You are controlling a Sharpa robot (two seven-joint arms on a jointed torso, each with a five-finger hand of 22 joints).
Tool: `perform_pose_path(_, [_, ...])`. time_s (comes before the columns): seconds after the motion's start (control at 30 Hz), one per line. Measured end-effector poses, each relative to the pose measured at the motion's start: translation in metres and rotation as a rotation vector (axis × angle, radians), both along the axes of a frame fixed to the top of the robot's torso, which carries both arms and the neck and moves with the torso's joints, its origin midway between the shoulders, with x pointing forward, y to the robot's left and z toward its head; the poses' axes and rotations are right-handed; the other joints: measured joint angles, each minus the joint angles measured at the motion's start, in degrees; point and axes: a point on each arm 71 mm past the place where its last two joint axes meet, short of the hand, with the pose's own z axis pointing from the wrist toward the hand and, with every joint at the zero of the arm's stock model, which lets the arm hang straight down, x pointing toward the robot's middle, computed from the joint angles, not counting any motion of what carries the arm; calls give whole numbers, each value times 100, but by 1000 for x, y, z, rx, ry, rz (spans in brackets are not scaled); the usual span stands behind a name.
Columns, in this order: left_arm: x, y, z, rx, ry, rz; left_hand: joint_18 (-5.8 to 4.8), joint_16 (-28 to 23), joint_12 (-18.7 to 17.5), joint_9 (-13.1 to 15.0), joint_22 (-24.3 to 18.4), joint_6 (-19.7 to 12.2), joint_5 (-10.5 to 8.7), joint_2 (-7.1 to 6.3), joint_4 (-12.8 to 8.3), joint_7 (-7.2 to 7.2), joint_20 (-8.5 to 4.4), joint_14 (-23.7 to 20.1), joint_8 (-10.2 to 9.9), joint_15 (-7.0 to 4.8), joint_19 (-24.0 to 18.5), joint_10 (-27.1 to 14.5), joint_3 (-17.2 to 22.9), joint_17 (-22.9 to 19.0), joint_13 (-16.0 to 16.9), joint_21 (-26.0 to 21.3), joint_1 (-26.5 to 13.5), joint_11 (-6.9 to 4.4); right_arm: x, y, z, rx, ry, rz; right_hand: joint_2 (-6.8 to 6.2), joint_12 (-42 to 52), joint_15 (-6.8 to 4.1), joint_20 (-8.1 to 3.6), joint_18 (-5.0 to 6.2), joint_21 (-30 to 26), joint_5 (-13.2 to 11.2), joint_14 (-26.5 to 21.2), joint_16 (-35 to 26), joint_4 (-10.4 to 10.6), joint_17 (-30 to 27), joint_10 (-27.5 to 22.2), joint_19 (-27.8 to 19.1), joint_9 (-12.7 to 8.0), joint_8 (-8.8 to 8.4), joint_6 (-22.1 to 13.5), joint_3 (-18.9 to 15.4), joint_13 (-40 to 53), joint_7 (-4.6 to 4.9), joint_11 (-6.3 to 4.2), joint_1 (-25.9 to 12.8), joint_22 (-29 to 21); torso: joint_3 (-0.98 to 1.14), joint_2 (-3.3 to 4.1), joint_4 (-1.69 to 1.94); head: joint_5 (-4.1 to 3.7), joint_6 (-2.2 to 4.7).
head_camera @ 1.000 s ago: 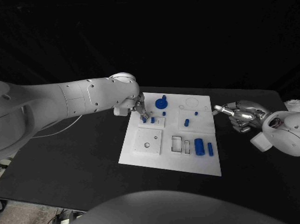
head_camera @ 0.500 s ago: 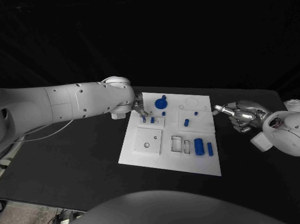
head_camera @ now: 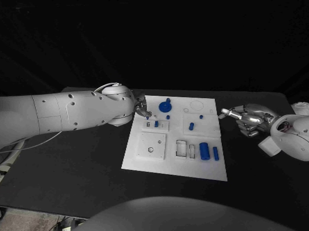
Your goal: Assemble the parts on the task board
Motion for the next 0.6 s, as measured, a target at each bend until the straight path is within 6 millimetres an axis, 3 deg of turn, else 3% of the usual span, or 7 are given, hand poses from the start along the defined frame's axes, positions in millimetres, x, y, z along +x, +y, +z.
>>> perform_pose_path(0.13, [-5, 3, -2, -2, -35, 8, 0, 0, 0, -7, 0, 0, -61, 0, 24, 1, 0, 0, -35, 0, 0, 0, 23, 2, 0, 0, 0, 0, 0, -1, 0, 0, -2, -3, 0, -19, 0, 0, 0, 0, 0, 0, 0, 0, 0, 0, 0, 0, 0, 0, 0, 3, 0, 0, 0, 0, 0, 4, -2, -20, 0])
perform_pose_path(0.17, [-6, 3, -3, -2, -42, 9, 0, 0, 0, -22, 0, 0, -261, -1, 41, 1, -1, -2, -48, -1, 1, 1, 91, 2, 0, 0, 1, -1, -1, -2, 0, 1, -4, -4, 0, -19, 0, 0, 0, 0, 0, 0, 0, 0, 0, 0, 0, 0, 0, 0, 0, 3, 0, 0, 0, 0, 1, 4, -1, -25, 0])
perform_pose_path(0.23, [-9, 4, -5, -1, -56, 12, 0, 0, 0, -69, -1, -3, -1127, -61, 52, 0, -48, -15, -126, -46, 14, 21, 453, 2, 0, 0, 60, -23, -1, -2, 0, 1, -6, -8, -1, -19, 0, 0, 0, 0, 0, 0, 0, 0, -1, 0, 0, -1, 0, 0, 0, 3, 0, 0, 1, 0, 0, 4, 0, -34, 0])
perform_pose_path(0.3, [-10, 5, -6, 0, -68, 16, 1, 0, 0, -121, -1, -21, -2411, -196, 75, 1, -52, -8, -198, -53, 10, 1, 1242, 2, 0, 0, 39, -44, -1, -3, 0, 2, -10, -11, -23, -19, 0, 0, 1, 0, 0, 0, 0, 0, -1, 0, 0, -5, 0, 0, 0, 4, 0, 0, 23, 0, 0, 3, 0, -35, 0])
perform_pose_path(0.37, [-12, 6, -7, 1, -81, 20, 1, 0, 0, -131, -1, 1, -2964, -446, 61, 5, -52, -8, -199, -54, 10, 1, 2023, 2, 0, 0, -160, -44, -1, -4, 0, 4, -15, -14, -23, -19, 0, 0, 1, 0, 6, 0, 0, 0, -1, 0, 0, -5, 0, 0, 0, 4, 0, 0, 22, 0, 0, 2, 1, -38, 0])
perform_pose_path(0.47, [-14, 8, -7, 1, -95, 26, 1, 0, 0, -117, -1, 97, -3130, -582, 50, 11, -52, -8, -194, -53, 10, 1, 2373, 2, 0, 0, -295, -43, -2, -5, 0, 6, -23, -20, -23, -19, 0, 0, 1, 0, 24, 0, 0, 0, -1, 0, 0, -5, 0, 0, 0, 4, 0, 0, 22, 0, 0, 1, 4, -43, 0])
perform_pose_path(0.6, [-17, 9, -11, -2, -107, 32, 1, 0, 0, -95, -1, 98, -3176, -606, 47, 11, -52, -8, -166, -53, 10, 1, 2450, 1, 0, 0, -319, -43, -2, -6, 0, 8, -32, -25, -24, -19, 0, 0, 1, 0, 24, 0, 0, 0, -1, 0, 0, -5, 0, 0, 0, 4, 0, 0, 22, 0, 2, -1, 5, -37, 0])
